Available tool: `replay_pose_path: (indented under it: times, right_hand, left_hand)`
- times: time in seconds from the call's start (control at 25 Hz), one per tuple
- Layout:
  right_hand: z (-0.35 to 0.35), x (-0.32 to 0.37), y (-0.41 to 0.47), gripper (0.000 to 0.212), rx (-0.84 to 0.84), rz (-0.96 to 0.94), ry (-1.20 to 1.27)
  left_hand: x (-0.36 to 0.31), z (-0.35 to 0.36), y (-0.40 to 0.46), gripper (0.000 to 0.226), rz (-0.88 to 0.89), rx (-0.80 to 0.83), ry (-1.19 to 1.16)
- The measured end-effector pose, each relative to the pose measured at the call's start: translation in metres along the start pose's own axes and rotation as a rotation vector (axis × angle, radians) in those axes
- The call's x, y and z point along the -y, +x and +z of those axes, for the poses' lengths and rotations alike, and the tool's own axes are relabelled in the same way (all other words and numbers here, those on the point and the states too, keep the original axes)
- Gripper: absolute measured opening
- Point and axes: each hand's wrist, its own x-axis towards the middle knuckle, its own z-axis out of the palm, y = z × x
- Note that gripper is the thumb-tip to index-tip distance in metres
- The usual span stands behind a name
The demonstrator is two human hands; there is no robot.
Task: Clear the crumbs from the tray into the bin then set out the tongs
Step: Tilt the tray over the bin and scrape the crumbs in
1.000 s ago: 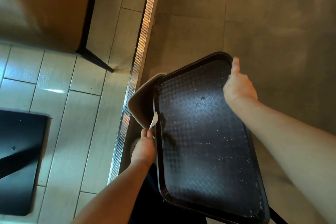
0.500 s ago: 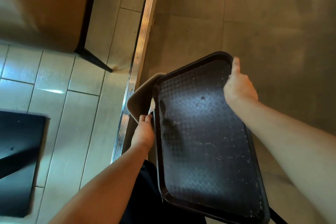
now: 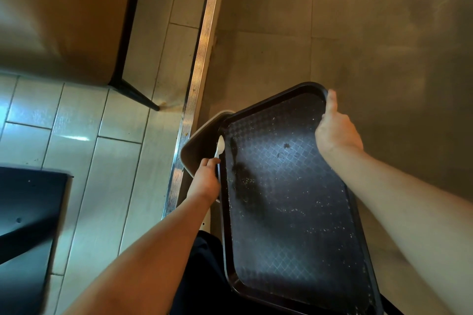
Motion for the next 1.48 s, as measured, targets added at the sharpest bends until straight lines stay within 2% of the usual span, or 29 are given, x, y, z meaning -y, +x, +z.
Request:
replay_pose_path:
  times: [0.08,0.2,0.28,0.44,0.52,0.64,0.76,0.96,1.16,1.48]
  right_hand:
    - [0.0,-0.001,-0.001,0.075,-0.003,0.001,-0.003]
    - [0.001,-0.004,-0.003,0.075,-0.013,0.011,0.003]
    - [0.002,-0.006,-0.003,0.075,-0.022,0.017,0.006]
    - [0.003,-0.008,-0.003,0.074,-0.024,0.012,0.005]
    - [0.002,-0.007,-0.003,0.073,-0.02,0.015,-0.005]
    - [0.004,-0.007,-0.004,0.075,-0.017,0.02,-0.008]
    - [0.005,-0.009,-0.005,0.076,-0.014,0.024,0.0]
    - [0.005,-0.011,-0.004,0.074,-0.011,0.037,-0.002]
    - [0.008,-0.014,-0.003,0.072,-0.017,0.033,0.002]
    - [0.007,-0.017,-0.003,0.07,-0.006,0.033,0.03]
  left_hand:
    - [-0.002,0.001,0.003,0.062,-0.024,0.013,-0.004]
    - [0.0,-0.001,0.0,0.058,-0.116,-0.085,-0.03]
    - [0.005,-0.001,-0.006,0.059,-0.108,-0.11,-0.042]
    - [0.025,0.016,-0.022,0.057,0.056,0.068,0.078]
    - [0.035,0.025,-0.03,0.058,0.033,0.108,0.094]
    - [0.046,0.029,-0.037,0.059,-0.003,0.075,0.139]
    - [0.047,0.022,-0.033,0.063,-0.071,-0.017,0.063]
    - [0.024,0.009,-0.017,0.056,-0.019,-0.081,-0.079]
    - [0.008,0.001,-0.004,0.05,-0.047,-0.06,-0.178]
    - [0.027,0.007,-0.005,0.054,-0.175,-0.04,-0.154]
